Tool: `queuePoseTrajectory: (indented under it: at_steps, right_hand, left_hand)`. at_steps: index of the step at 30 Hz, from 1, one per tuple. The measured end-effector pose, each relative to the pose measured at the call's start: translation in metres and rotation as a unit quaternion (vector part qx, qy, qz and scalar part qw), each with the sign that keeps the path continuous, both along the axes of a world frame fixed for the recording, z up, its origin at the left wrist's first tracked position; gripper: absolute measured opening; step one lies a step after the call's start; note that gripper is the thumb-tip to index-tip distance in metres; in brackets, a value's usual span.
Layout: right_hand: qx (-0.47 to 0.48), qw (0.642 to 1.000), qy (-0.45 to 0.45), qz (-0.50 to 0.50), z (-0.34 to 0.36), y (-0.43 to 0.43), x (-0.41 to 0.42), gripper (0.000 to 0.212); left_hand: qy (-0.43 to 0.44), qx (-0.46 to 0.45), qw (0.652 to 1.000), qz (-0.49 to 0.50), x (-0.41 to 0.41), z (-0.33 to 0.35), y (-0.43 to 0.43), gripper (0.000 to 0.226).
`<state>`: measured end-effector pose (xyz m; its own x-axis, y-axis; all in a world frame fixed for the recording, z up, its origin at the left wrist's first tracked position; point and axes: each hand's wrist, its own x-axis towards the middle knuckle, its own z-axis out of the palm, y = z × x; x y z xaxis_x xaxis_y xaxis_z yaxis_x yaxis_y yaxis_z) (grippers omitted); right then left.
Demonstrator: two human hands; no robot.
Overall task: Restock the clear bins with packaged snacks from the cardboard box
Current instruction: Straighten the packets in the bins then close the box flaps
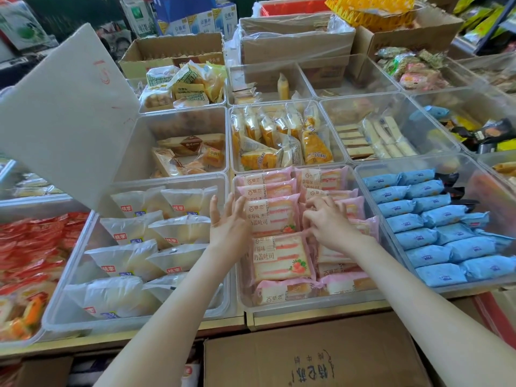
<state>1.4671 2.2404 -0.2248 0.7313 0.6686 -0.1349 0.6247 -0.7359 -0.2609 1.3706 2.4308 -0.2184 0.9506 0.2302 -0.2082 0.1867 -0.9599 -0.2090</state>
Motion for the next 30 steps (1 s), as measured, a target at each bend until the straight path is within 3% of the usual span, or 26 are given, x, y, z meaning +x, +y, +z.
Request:
queuePoseTrajectory:
  at_steps: [5, 11, 14, 17, 20, 24, 30]
  right_hand:
    - [0.117, 0.992, 0.019, -0.053, 0.004, -0.012, -0.003, 0.015]
    - [0.197, 0.97, -0.126, -0.068, 0.009, -0.007, -0.004, 0.012]
    - [0.162, 0.973, -0.157, -0.057, 0.011, -0.004, -0.004, 0.009]
    - [0.113, 0.985, -0.12, -0.059, 0.008, -0.005, -0.004, 0.003]
    - [0.128, 0.983, -0.116, -0.068, 0.007, -0.007, -0.01, 0.01]
    - [0.164, 0.974, -0.135, -0.074, 0.004, -0.011, -0.031, 0.029]
    - [0.274, 0.947, -0.164, -0.037, -0.003, -0.015, -0.069, 0.031]
  left_hand:
    - [-0.086, -0.029, 0.995, 0.043, -0.007, 0.011, 0.002, 0.032]
    - [-0.168, -0.059, 0.976, 0.124, -0.014, 0.029, 0.001, 0.023]
    - [-0.138, -0.065, 0.979, 0.132, -0.017, 0.029, -0.001, 0.021]
    - [-0.107, -0.075, 0.982, 0.138, -0.016, 0.024, -0.001, 0.018]
    - [-0.152, -0.087, 0.974, 0.142, -0.016, 0.018, -0.001, 0.018]
    - [-0.238, -0.136, 0.945, 0.178, -0.019, 0.016, -0.003, 0.018]
    - [-0.307, -0.269, 0.886, 0.22, -0.023, 0.029, -0.011, 0.013]
